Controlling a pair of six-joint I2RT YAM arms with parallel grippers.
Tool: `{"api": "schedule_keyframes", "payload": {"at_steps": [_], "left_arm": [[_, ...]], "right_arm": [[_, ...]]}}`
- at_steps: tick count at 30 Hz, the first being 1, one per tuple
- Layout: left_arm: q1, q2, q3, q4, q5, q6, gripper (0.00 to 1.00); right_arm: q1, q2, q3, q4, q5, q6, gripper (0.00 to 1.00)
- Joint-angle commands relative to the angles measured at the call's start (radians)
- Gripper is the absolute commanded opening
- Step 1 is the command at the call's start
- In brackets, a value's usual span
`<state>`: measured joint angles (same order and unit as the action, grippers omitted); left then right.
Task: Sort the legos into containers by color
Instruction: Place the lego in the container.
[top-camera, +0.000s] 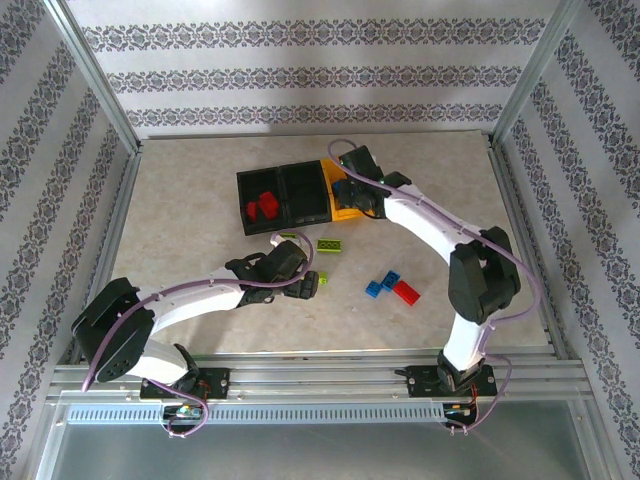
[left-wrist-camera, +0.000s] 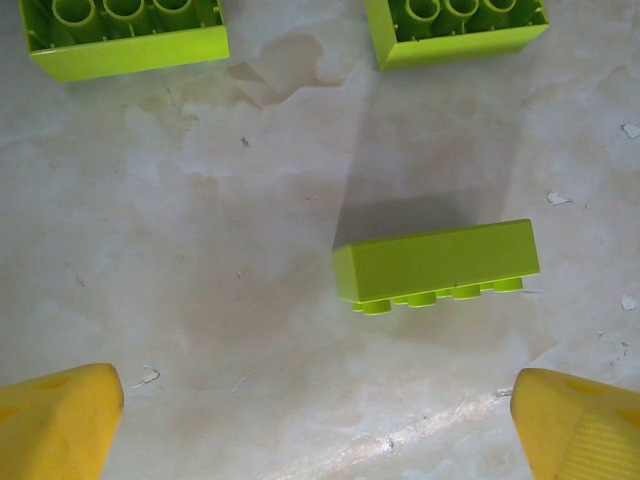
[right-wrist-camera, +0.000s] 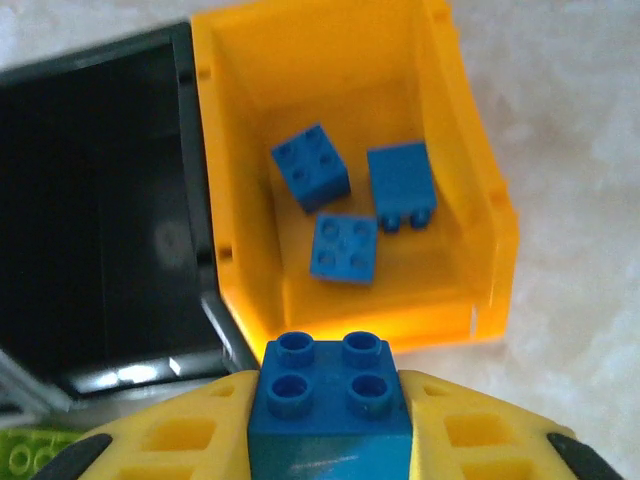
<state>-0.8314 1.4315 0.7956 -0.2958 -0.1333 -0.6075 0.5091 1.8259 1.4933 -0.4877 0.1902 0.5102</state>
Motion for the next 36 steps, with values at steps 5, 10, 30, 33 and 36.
{"api": "schedule_keyframes", "payload": {"at_steps": [5, 10, 30, 33, 36], "left_arm": [[-0.009, -0.021, 0.006, -0.037, -0.018, -0.009, 1.0], [-0.009, -0.01, 0.017, -0.034, -0.006, -0.005, 1.0], [-0.011, 0.049, 0.026, 0.023, 0.047, -0.012, 1.0], [-0.012, 0.067, 0.029, 0.033, 0.05, -0.014, 1.0], [-0.015, 0.085, 0.043, 0.043, 0.055, -0.012, 1.0]], "right_arm": [[-0.051, 0.164, 0.163, -0.002, 0.031, -0.084, 0.28], [-0.067, 0.263, 0.26, 0.003, 0.042, -0.121, 0.28], [-0.095, 0.378, 0.411, -0.04, 0.087, -0.174, 0.54], [-0.093, 0.338, 0.382, -0.043, 0.086, -0.174, 0.56], [-0.09, 0.274, 0.326, -0.039, 0.082, -0.163, 0.6]]}}
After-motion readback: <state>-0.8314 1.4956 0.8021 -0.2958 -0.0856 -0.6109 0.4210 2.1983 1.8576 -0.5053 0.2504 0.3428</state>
